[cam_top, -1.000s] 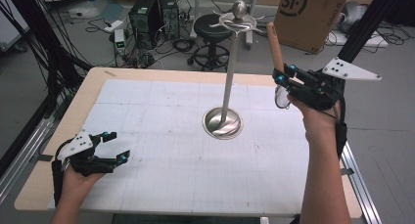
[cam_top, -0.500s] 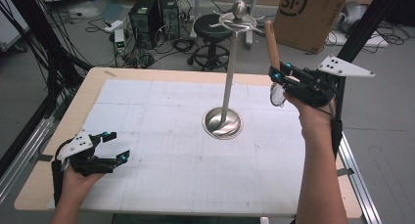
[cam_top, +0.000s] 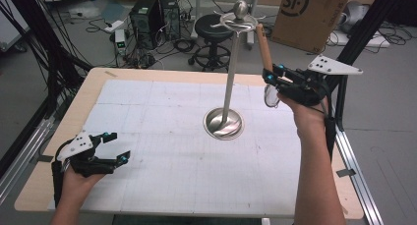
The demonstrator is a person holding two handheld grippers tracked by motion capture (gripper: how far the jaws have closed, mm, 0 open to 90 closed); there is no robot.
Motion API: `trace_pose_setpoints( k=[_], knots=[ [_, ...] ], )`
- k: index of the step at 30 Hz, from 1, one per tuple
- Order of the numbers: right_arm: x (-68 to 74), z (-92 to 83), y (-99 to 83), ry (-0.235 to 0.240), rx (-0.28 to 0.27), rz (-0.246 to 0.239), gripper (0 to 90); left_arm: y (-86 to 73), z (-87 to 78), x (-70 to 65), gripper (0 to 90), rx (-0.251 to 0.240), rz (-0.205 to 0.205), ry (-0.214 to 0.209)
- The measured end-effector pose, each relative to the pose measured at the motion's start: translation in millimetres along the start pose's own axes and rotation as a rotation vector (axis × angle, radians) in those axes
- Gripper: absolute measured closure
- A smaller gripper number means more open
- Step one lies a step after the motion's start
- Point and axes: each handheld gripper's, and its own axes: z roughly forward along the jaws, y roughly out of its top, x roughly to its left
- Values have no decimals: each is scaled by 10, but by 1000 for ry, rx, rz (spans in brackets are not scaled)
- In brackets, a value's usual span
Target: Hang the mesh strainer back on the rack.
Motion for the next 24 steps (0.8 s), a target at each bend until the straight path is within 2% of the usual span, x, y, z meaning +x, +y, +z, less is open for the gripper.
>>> trace_pose_setpoints(
  k=[14, 19, 21, 22, 24],
  knots=[
    [39, 278, -27, 13, 57, 2, 684, 0, 0, 0, 152, -1, -2, -5],
    [46, 336, -28, 17, 62, 9, 674, 1, -3, 2, 152, -1, 0, -4],
    [53, 343, -30, 25, 71, 5, 652, 1, -2, 1, 152, 0, 0, -5],
    [61, 349, -33, 22, 78, 3, 613, 0, 1, -1, 152, 0, -2, -5],
    [76, 349, -43, 1, 109, -14, 559, 0, 1, 0, 152, 0, -1, -6]
  ],
)
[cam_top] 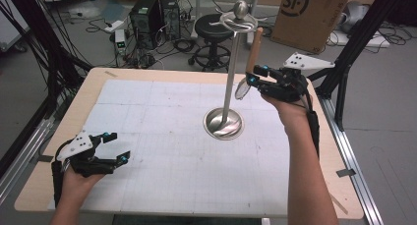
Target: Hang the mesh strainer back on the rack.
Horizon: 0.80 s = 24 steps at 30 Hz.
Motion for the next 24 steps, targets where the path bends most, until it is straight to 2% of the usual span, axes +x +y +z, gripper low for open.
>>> trace_pose_setpoints(
  k=[8, 17, 24],
  knots=[
    [77, -155, -67, -17, -4, -21, 506, -1, 3, -3, 152, 2, 1, 1],
    [181, -294, -280, -4, -9, -30, 472, 2, 1, -5, 152, 2, 4, -2],
    [256, -324, -423, 11, -8, -30, 450, 3, 7, -11, 152, 4, 5, -7]
  ],
)
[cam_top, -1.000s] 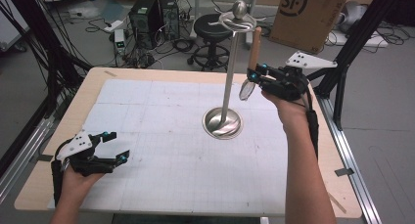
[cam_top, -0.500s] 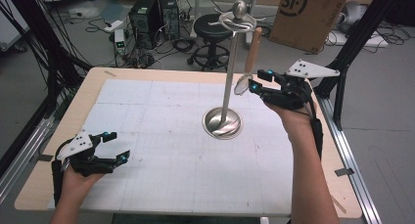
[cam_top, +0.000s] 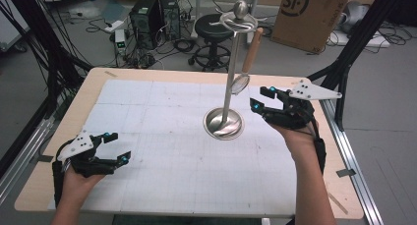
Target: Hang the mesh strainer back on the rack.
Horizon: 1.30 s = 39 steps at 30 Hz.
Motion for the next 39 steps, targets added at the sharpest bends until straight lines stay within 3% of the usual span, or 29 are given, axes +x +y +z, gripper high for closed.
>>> trace_pose_setpoints(
  k=[13, 28, 39],
  knots=[
    [134, 13, -195, 25, 11, 0, 410, 0, 0, 0, 152, -3, -2, -4],
    [278, 101, -537, 75, 44, 29, 387, 6, -4, -3, 152, -9, 0, -5],
    [418, 127, -803, 85, 57, 48, 369, 5, 0, -5, 152, -9, 0, -10]
  ],
)
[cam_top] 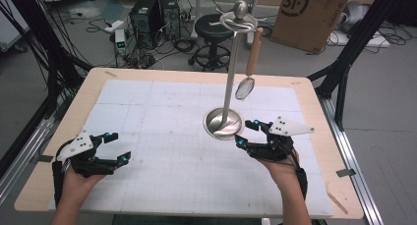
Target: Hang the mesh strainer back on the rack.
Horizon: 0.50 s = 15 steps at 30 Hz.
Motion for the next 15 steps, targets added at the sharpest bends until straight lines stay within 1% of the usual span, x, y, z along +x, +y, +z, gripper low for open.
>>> trace_pose_setpoints(
  k=[3, 5, 6, 7, 8, 10, 15],
  knots=[
    [15, -7, -97, 6, -18, 19, 355, -1, 3, -3, 152, -1, -2, -1],
    [31, 2, -166, 10, -17, 26, 353, -1, 3, -3, 152, 1, -1, 0],
    [28, 18, -193, 16, -8, 27, 351, -1, 6, -4, 152, 1, -1, -2],
    [28, 34, -211, 21, 12, 31, 343, -3, 7, -6, 152, 2, 0, 0],
    [27, 48, -225, 12, 26, 24, 340, -2, 11, -8, 152, 2, 1, -4],
    [31, 77, -243, 7, 34, 22, 337, -1, 15, -11, 152, 2, 1, -5],
    [63, 143, -277, 20, 63, 14, 326, 2, 21, -10, 151, 1, 3, -8]
  ],
)
